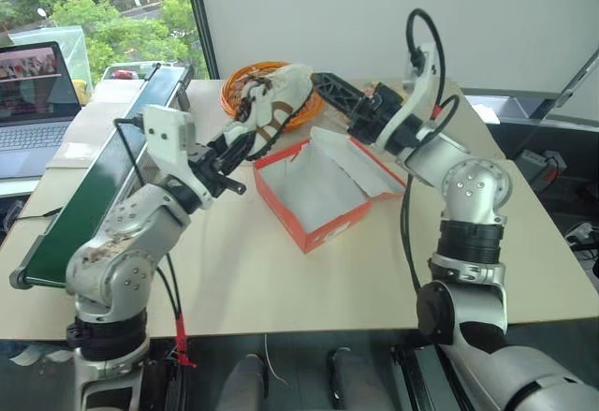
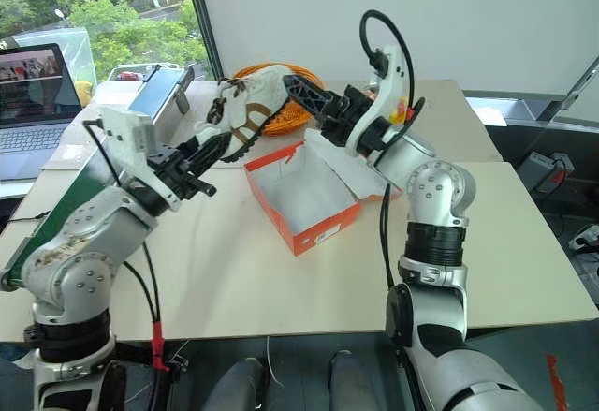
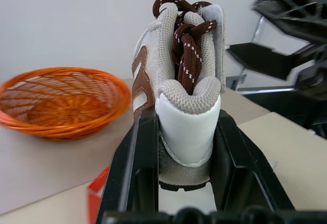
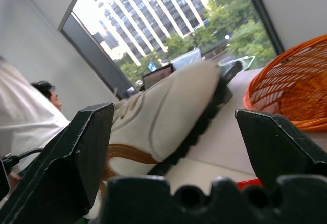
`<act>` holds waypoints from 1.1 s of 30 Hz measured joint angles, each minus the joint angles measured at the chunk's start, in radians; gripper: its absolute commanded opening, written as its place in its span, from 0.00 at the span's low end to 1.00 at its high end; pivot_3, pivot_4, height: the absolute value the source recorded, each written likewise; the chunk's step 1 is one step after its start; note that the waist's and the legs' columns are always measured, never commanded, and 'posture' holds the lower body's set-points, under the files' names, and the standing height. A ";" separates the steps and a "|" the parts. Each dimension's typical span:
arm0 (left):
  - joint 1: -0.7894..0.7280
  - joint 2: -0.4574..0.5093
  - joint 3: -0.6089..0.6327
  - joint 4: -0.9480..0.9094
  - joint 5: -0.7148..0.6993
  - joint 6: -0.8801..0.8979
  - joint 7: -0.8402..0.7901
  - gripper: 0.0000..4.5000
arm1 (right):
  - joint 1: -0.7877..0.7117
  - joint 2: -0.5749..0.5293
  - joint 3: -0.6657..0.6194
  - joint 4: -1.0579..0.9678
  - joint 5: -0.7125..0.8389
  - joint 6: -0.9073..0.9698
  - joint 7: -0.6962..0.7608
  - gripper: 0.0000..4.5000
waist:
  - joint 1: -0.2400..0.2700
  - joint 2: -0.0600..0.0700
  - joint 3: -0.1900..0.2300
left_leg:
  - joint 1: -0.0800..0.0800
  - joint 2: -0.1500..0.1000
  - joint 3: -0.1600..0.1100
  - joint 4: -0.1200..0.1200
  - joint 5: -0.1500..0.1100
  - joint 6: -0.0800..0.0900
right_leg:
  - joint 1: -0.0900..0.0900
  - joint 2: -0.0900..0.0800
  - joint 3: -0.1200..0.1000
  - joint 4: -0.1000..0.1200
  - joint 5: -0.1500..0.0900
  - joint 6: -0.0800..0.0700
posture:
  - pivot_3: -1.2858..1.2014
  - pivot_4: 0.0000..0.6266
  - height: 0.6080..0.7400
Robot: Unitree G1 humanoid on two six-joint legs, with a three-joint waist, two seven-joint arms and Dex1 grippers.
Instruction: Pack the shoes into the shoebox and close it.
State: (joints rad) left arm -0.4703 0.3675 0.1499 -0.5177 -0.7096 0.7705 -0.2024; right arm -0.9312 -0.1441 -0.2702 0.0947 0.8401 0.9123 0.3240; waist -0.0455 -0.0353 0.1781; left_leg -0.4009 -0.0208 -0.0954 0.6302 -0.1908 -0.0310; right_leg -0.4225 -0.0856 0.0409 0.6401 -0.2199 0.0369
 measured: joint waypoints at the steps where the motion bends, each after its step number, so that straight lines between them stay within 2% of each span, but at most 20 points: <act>1: -0.006 -0.012 -0.013 -0.008 0.000 0.001 0.007 0.22 | 0.000 0.004 0.005 0.008 -0.001 -0.004 0.001 1.00 | 0.000 0.000 0.000 | 0.000 0.000 0.000 0.000 0.000 0.000 | 0.000 0.000 0.000 0.000 0.000 0.000 | 0.52 0.24 1.00; 7: -0.022 -0.048 -0.032 -0.018 -0.001 0.008 0.043 0.22 | -0.003 0.003 0.006 0.026 -0.003 -0.031 0.010 1.00 | -0.001 0.000 0.000 | 0.000 0.000 0.000 0.000 0.000 0.000 | 0.000 0.000 0.000 0.000 0.000 0.000 | 0.52 0.24 1.00; 9: -0.022 -0.056 -0.035 -0.018 -0.001 0.009 0.047 0.22 | -0.006 0.001 0.006 0.034 -0.004 -0.036 0.014 0.91 | -0.001 0.000 0.000 | 0.000 0.000 0.000 0.000 0.000 0.000 | 0.000 0.000 0.000 0.000 0.000 0.000 | 0.52 0.24 1.00; 17: -0.011 -0.057 -0.041 -0.021 -0.008 0.016 0.044 0.22 | -0.021 0.004 0.003 0.065 -0.005 -0.057 0.015 0.33 | -0.001 0.000 0.000 | 0.000 0.000 0.000 0.000 0.000 0.000 | 0.000 0.000 0.000 0.000 0.000 0.000 | 0.52 0.24 1.00; 19: 0.015 -0.056 -0.033 -0.025 -0.028 0.023 0.044 0.22 | -0.021 0.005 0.016 0.067 -0.005 -0.057 0.017 0.22 | -0.003 0.000 0.000 | 0.000 0.000 0.000 0.000 0.000 0.000 | -0.001 0.000 0.000 0.000 0.000 0.000 | 0.52 0.24 1.00; 20: 0.025 -0.054 -0.026 -0.028 -0.039 0.028 0.043 0.39 | -0.021 0.006 0.023 0.068 -0.005 -0.057 0.019 0.15 | -0.003 0.000 0.000 | 0.000 0.000 0.000 0.000 0.000 0.000 | -0.001 0.000 0.000 0.000 0.000 0.000 | 0.52 0.24 1.00; 21: 0.033 -0.051 -0.018 -0.034 -0.047 0.032 0.036 0.41 | -0.021 0.006 0.027 0.068 -0.004 -0.057 0.022 0.13 | -0.003 0.000 0.000 | 0.000 0.000 0.000 0.000 0.000 0.000 | -0.001 0.000 0.000 0.000 0.000 0.000 | 0.52 0.24 1.00; 25: 0.067 -0.001 0.014 -0.056 -0.109 0.069 0.015 0.74 | -0.024 0.000 0.027 0.068 -0.006 -0.059 0.028 0.10 | 0.000 0.000 0.000 | 0.000 0.000 0.000 0.000 0.000 0.000 | 0.000 0.000 0.000 0.000 0.000 0.000 | 0.52 0.24 1.00; 29: 0.100 0.062 0.071 -0.060 -0.161 0.106 0.008 0.76 | -0.031 -0.034 0.062 0.076 -0.046 -0.068 0.060 0.10 | -0.002 0.000 0.000 | 0.000 0.001 0.000 0.000 0.000 0.000 | -0.001 0.001 0.000 0.000 0.000 0.000 | 0.52 0.24 1.00; 33: 0.161 0.157 0.174 -0.053 -0.170 0.110 -0.004 0.76 | -0.076 -0.162 0.203 0.186 -0.222 -0.139 0.175 0.10 | -0.003 0.000 0.000 | 0.000 0.001 0.001 0.000 0.000 0.000 | 0.000 0.001 0.001 -0.001 0.000 0.000 | 0.52 0.24 1.00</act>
State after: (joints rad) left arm -0.3090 0.5242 0.3235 -0.5705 -0.8798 0.8807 -0.2063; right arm -1.0072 -0.3061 -0.0674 0.2812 0.6176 0.7732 0.4994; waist -0.0481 -0.0348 0.1784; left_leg -0.4004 -0.0202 -0.0943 0.6301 -0.1909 -0.0310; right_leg -0.4228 -0.0849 0.0414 0.6393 -0.2202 0.0372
